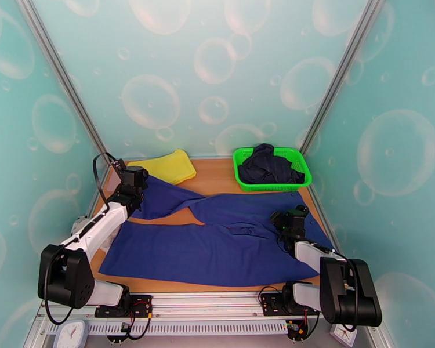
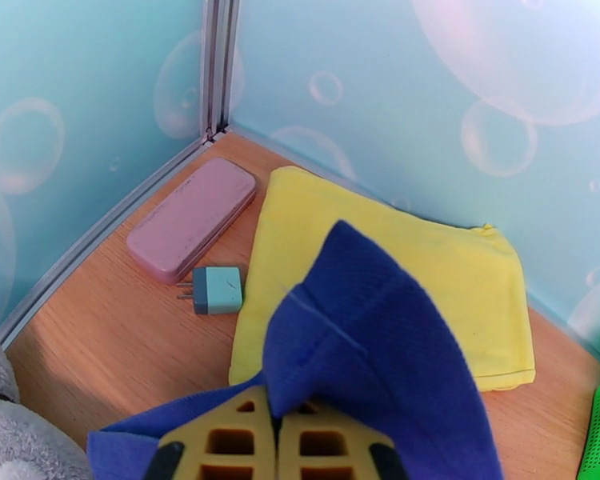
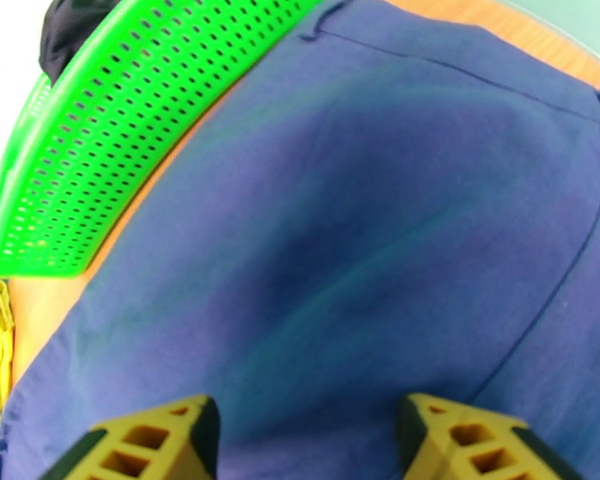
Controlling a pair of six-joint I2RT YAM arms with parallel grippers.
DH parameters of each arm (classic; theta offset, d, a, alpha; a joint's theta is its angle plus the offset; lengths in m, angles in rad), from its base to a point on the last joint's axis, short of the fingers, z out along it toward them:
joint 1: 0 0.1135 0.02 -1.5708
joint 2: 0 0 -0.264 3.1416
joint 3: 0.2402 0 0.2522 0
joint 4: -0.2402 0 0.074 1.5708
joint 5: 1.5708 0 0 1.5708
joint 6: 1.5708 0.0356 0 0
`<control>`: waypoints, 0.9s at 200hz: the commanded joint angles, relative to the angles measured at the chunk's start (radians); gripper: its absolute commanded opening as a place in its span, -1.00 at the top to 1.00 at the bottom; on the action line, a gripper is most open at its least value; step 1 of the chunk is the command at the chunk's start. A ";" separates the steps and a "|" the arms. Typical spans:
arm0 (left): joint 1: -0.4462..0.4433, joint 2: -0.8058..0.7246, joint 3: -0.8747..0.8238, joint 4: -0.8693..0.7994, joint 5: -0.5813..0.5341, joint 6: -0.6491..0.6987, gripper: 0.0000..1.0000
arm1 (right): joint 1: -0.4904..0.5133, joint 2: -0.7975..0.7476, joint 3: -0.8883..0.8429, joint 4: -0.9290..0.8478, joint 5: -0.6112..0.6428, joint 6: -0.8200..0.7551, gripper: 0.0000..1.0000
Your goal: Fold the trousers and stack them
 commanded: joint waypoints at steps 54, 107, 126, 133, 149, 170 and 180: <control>-0.059 0.174 0.052 -0.051 0.145 0.006 1.00 | 0.179 0.017 0.208 -0.033 -0.023 -0.115 -0.24; -0.154 0.387 0.162 -0.096 0.139 -0.026 0.87 | 0.195 0.347 0.318 0.026 -0.120 -0.043 -0.19; -0.162 0.457 0.210 -0.120 0.083 -0.013 0.71 | 0.158 0.375 0.305 0.014 -0.112 -0.020 -0.18; -0.161 0.468 0.220 -0.127 0.045 -0.012 0.59 | 0.137 0.383 0.300 0.007 -0.117 -0.007 -0.18; -0.155 0.448 0.207 -0.109 -0.034 0.007 0.29 | 0.081 0.387 0.273 0.007 -0.118 0.024 -0.18; -0.145 0.368 0.143 -0.084 -0.095 0.027 -0.15 | 0.020 0.364 0.235 0.015 -0.107 0.062 -0.17; -0.143 0.319 0.105 -0.084 -0.100 0.025 -0.24 | 0.016 0.347 0.225 0.014 -0.088 0.064 -0.18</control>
